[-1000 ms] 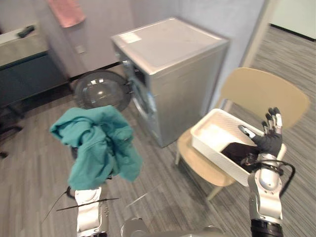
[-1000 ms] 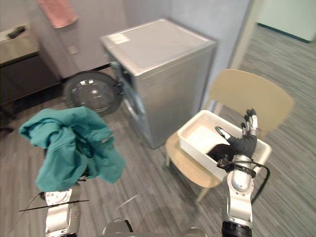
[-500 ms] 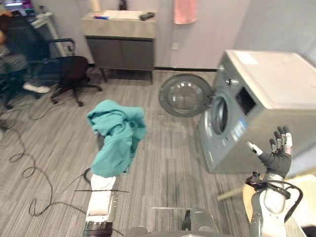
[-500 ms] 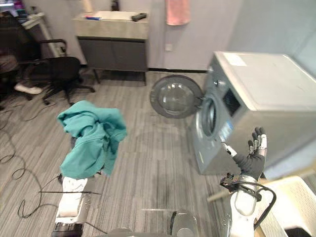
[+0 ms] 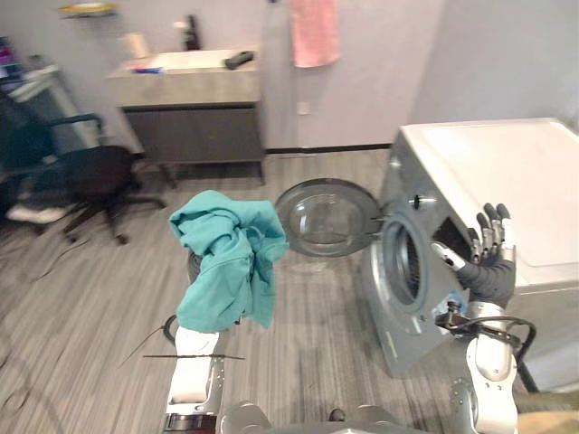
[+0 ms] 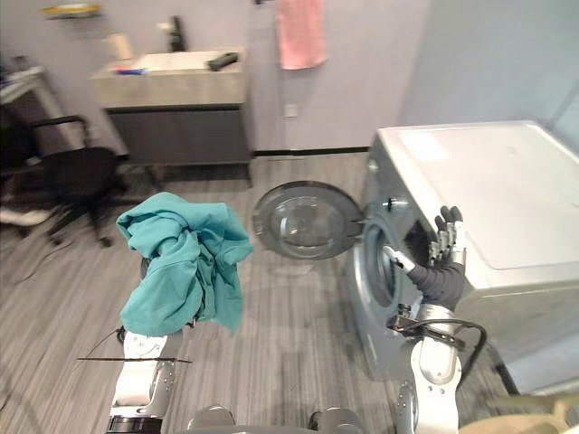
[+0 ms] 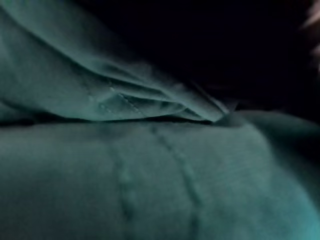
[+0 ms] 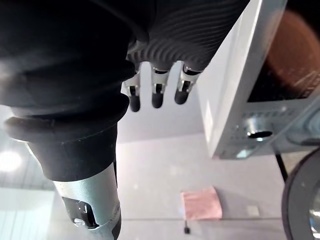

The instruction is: Pick up the laundry basket with both hands and put the clothes into the washing machine.

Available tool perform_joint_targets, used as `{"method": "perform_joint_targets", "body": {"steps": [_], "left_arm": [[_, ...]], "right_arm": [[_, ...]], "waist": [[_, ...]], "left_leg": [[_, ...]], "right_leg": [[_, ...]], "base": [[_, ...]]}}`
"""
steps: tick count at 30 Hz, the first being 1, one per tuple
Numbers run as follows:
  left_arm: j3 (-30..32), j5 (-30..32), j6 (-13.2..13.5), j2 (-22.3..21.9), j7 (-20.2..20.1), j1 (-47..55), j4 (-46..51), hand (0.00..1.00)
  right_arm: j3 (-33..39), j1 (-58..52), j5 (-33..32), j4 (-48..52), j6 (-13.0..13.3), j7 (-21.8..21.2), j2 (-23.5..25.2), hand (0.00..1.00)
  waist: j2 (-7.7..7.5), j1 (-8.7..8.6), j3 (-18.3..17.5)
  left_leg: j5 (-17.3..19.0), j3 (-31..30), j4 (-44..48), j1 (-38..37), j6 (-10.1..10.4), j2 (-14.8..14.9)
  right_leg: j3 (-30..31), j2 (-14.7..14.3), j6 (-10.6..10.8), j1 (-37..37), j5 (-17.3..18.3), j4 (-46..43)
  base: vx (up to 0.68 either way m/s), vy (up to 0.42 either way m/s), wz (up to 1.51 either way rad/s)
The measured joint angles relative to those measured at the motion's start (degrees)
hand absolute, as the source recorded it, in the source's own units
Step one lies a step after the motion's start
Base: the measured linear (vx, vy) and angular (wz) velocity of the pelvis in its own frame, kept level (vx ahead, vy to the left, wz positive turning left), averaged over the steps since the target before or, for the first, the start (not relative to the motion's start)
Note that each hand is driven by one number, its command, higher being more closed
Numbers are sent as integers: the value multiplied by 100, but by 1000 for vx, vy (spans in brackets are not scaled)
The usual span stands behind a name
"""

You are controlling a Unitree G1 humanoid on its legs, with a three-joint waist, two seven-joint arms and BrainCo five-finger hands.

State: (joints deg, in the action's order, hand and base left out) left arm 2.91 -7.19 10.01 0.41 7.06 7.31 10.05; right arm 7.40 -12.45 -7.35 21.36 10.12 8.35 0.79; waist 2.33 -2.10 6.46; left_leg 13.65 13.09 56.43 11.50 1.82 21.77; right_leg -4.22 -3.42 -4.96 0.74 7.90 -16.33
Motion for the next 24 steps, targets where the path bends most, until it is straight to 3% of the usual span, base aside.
{"method": "perform_joint_targets", "body": {"steps": [2, 3, 5, 6, 7, 8, 10, 12, 14, 16, 17, 20, 21, 23, 24], "left_arm": [[242, 0, -15, 0, -58, 188, -1, 100], [382, 1, -22, 0, -52, 311, -1, 100], [503, 1, -19, -27, -29, 479, 85, 100], [502, 3, -24, -123, -6, 581, 180, 100], [496, 3, -24, -133, -3, 594, 184, 100], [467, 5, -24, -125, 7, 609, 215, 100], [478, 9, -21, -57, 57, 681, 520, 100], [477, 7, -5, -58, 58, 788, 683, 100], [521, 4, -5, -43, 60, 803, 684, 100], [814, -1, -7, -3, 79, 864, 676, 100], [896, -2, -7, 3, 82, 876, 671, 100], [1267, -30, 9, 6, 78, 829, 589, 100], [1322, -71, 22, 5, 80, 791, 567, 100], [1376, -123, 19, -37, 83, 473, 166, 100], [1397, -123, 18, -119, 93, 345, -27, 100]], "right_arm": [[-160, 147, -36, -263, 17, -123, -7, 0], [-221, 219, -78, -416, 25, -210, -6, 0], [-310, 111, -120, -350, 33, -336, -27, 0], [-305, -161, -147, 14, 78, -365, -139, 0], [-304, -289, -160, 65, 82, -374, -124, 0], [-307, -403, -160, 78, 82, -387, -96, 0], [-411, -774, -154, 213, 73, -512, 88, 0], [-517, -764, -96, 326, 74, -608, 146, 0], [-619, -728, -38, 296, 67, -667, 184, 0], [-700, -514, 151, -8, 63, -744, 219, 0], [-699, -413, 170, -164, 61, -741, 192, 0], [-577, 145, 361, -1052, 44, -698, -14, 0], [-530, 264, 367, -1187, 28, -700, -33, 0], [-345, 356, 415, -1365, -65, -640, -35, 0], [-281, 337, 467, -1399, -130, -602, -107, 0]], "waist": [[-67, 55, 21], [-60, 155, 18], [18, 304, -8], [296, 251, -38], [272, 205, -62], [215, 150, -83], [-240, 47, -164], [-284, 115, -164], [-306, 178, -149], [-332, 211, -134], [-322, 213, -131], [-93, 143, -256], [-125, 142, -265], [22, 106, -181], [141, 106, -113]], "left_leg": [[193, -636, -1246, -16, 104, -337], [185, -1259, -2052, -26, 128, -589], [119, -1816, -3228, -142, 146, -694], [-409, -2069, -3532, -121, 600, -666], [-524, -2022, -3420, -124, 775, -721], [-563, -1930, -3325, -115, 792, -806], [-331, -1419, -3131, -190, 550, -1153], [-82, -971, -2874, -291, 423, -1169], [122, -456, -2815, -570, 326, -1167], [239, 407, -3055, -1133, 265, -1201], [238, 633, -3185, -1266, 266, -1202], [171, 1305, -3689, -1405, 370, -1034], [152, 1419, -3702, -1399, 402, -978], [96, 1452, -3588, -1319, 496, -827], [97, 1326, -3405, -1353, 496, -645]], "right_leg": [[708, -69, 1, -201, 0, 65], [1131, -70, 5, -235, 3, 31], [1447, -75, 255, -127, 229, -170], [1689, -169, 634, -41, 649, -469], [1788, -102, 732, -52, 706, -497], [1877, 11, 836, -52, 768, -514], [2158, 497, 1093, 78, 925, -689], [2117, 675, 1115, 210, 928, -909], [1580, 939, 1108, 471, 923, -1373], [-3, 1616, 1013, 931, 864, -2103], [-511, 1807, 940, 976, 832, -2132], [-2932, 2514, 390, 949, 726, -1771], [-3180, 2568, 444, 952, 644, -1738], [-3369, 2404, 541, 893, 555, -1625], [-3373, 2182, 546, 717, 557, -1458]], "base": [[316, 266, -179], [358, 428, -224], [244, 465, -219], [181, 491, -139], [188, 502, -107], [150, 344, -45], [171, 345, -65], [137, 293, -112], [106, 233, -134], [46, 106, -164], [17, 73, -162], [70, 17, -130], [191, -61, -92], [176, -83, -38], [175, -77, -11]]}}
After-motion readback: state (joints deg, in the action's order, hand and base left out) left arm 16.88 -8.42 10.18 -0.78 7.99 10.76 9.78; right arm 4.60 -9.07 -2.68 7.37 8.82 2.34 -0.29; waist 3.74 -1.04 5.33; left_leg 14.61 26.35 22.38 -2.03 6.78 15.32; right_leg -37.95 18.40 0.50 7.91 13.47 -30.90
